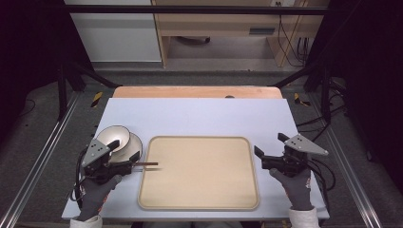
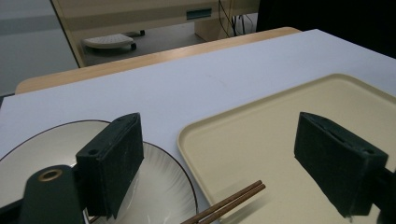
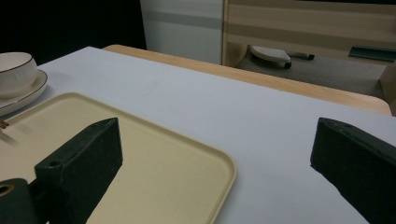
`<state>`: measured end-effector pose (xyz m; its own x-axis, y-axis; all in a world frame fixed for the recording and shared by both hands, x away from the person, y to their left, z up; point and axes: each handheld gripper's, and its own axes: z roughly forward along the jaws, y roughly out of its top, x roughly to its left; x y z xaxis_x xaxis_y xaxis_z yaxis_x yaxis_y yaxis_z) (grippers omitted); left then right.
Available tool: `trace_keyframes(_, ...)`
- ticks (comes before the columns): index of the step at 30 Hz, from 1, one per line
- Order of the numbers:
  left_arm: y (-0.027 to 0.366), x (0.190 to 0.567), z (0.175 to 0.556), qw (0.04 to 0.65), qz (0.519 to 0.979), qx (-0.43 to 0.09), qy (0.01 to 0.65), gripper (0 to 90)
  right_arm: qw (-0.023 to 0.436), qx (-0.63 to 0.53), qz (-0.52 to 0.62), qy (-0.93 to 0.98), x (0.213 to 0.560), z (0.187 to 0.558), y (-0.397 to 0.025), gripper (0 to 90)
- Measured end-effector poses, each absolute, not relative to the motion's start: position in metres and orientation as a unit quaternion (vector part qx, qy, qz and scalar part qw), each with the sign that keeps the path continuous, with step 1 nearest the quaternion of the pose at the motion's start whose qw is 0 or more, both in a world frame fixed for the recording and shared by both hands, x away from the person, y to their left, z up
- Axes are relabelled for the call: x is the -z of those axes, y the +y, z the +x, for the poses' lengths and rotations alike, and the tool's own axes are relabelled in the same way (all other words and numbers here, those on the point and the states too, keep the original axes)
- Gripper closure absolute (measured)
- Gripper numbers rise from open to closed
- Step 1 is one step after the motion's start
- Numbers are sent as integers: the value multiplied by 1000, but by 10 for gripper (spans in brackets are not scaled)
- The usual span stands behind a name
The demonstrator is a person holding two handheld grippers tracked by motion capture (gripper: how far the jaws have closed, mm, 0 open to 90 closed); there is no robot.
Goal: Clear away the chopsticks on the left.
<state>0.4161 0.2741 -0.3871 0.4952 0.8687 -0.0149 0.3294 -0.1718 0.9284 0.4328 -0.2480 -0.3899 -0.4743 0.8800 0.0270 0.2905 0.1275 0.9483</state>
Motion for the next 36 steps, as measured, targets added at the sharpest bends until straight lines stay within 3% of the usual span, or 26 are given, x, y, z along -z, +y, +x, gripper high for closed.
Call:
trace_keyframes(22, 317, 398, 393, 477, 719, -264, 432, 130, 285, -494, 427, 701, 393, 432, -243, 26)
trace_keyframes(36, 347, 412, 377, 436, 737, -267, 442, 128, 281, -495, 425, 704, 393, 430, -242, 28)
